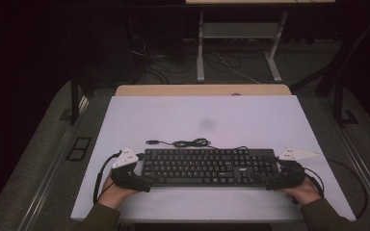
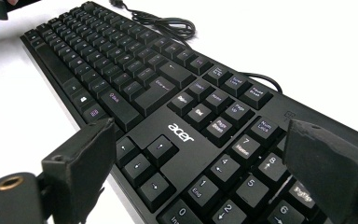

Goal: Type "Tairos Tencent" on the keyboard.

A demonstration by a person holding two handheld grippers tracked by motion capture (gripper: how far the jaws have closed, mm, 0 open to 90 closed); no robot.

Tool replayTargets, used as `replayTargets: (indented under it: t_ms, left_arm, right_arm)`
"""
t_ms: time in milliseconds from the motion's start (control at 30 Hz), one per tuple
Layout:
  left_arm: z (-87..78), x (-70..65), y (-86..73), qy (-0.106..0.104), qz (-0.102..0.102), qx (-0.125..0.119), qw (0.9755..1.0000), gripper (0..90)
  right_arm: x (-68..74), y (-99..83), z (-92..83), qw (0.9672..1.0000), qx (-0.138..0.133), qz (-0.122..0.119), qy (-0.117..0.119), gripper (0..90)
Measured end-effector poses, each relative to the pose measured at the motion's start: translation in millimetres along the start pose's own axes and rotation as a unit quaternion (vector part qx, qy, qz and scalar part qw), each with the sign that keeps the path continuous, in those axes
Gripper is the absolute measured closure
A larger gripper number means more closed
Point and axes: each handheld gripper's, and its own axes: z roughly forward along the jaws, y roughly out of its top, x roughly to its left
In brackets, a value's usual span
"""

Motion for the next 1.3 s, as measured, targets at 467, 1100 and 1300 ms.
replayTargets:
  t_ms: [467,1100,1300]
  left_arm:
    - [-1.3,0.9,-0.1,-0.002,-0.004,-0.002,1.0,0.0]
    - [6.3,-1.3,5.1,-0.009,-0.002,-0.006,0.9999,0.0]
    - [10.3,-2.1,7.8,-0.011,-0.002,-0.006,0.9999,0.0]
  right_arm:
    - [2.8,6.4,7.8,0.9999,-0.001,-0.009,0.014,9.4]
    - [13.1,23.4,23.1,0.999,-0.009,-0.016,0.039,9.5]
    - [14.5,27.2,26.4,0.9988,-0.009,-0.017,0.044,9.5]
